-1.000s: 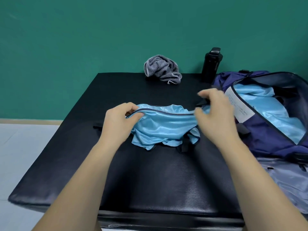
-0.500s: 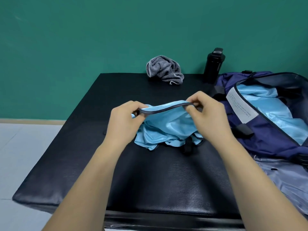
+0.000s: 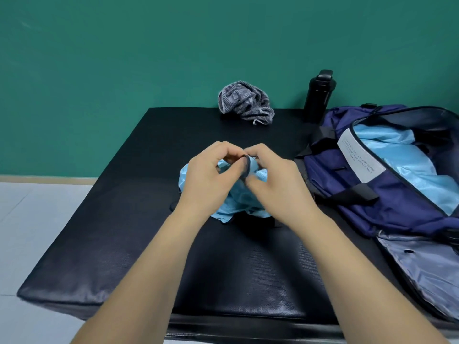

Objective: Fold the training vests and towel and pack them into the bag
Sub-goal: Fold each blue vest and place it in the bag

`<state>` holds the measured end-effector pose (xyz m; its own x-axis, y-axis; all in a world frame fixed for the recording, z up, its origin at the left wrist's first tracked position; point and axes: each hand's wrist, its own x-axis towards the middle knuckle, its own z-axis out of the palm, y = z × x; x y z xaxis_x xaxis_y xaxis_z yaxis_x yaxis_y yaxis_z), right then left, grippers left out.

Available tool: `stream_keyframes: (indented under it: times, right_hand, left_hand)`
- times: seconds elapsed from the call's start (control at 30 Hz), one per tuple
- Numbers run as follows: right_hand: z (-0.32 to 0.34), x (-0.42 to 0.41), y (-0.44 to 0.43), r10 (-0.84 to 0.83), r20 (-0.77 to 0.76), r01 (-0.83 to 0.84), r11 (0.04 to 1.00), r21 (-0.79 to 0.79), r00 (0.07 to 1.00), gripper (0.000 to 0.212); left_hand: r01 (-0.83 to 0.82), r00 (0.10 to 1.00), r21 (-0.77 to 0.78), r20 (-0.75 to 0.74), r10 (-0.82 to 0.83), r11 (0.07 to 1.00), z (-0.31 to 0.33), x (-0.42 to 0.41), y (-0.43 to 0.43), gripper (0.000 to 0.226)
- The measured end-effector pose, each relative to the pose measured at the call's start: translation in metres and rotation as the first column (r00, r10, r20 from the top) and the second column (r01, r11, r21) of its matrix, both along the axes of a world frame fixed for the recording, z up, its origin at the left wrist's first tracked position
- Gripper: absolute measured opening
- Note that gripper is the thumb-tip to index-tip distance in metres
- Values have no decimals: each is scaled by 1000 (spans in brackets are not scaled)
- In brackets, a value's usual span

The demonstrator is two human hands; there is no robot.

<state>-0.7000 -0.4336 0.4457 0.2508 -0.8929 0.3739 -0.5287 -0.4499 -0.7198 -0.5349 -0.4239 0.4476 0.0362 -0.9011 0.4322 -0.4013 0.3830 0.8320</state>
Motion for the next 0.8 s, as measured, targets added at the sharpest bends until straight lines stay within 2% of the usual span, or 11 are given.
stream_keyframes:
  times: [0.07,0.1,0.17,0.23,0.3,0.37,0.4,0.53,0.67,0.73,0.8]
  right_hand:
    - [5,-6,-4,-70,66,72,997,-29,995,25]
    - [7,-12,-6,-93,106,97,995,-33,990,24]
    - [12,-25,-13,-132,189,137,990,-15,973,24]
    - [13,-37,-20,-181,238,182,983,17,954,24]
    - [14,-47,-24,-213,239,214,977,24,947,24]
    - [12,-55,-29,-245,232,244,969,32,941,24]
    - [11,-60,-31,-261,238,261,965,34,936,25]
    - [7,-78,-38,-343,229,353,935,-2,911,15]
    - [-2,-82,-43,-421,-37,422,907,7,906,10]
    - [-6,-79,-46,-420,-168,433,900,50,892,39]
    - [-1,-72,-41,-322,-269,360,927,103,908,66]
  left_hand:
    - [15,999,29,32,-16,999,-4,4,-3,8]
    - [15,997,54,80,-20,998,-9,11,-7,14]
    - [-14,962,141,273,-25,990,-26,31,-16,45]
    - [-112,853,249,521,-35,962,-44,50,-24,67]
    - [-192,799,298,601,-28,935,-57,62,-31,54]
    - [-220,858,271,511,54,937,-56,70,-37,22]
    - [-238,895,260,433,107,936,-52,73,-38,14]
    - [-279,959,242,116,258,929,-34,81,-36,10]
    - [-244,963,186,-65,260,952,-24,74,-25,10]
    - [-241,965,156,-70,254,958,-20,68,-21,10]
    - [-234,964,146,-90,248,961,-16,61,-19,11]
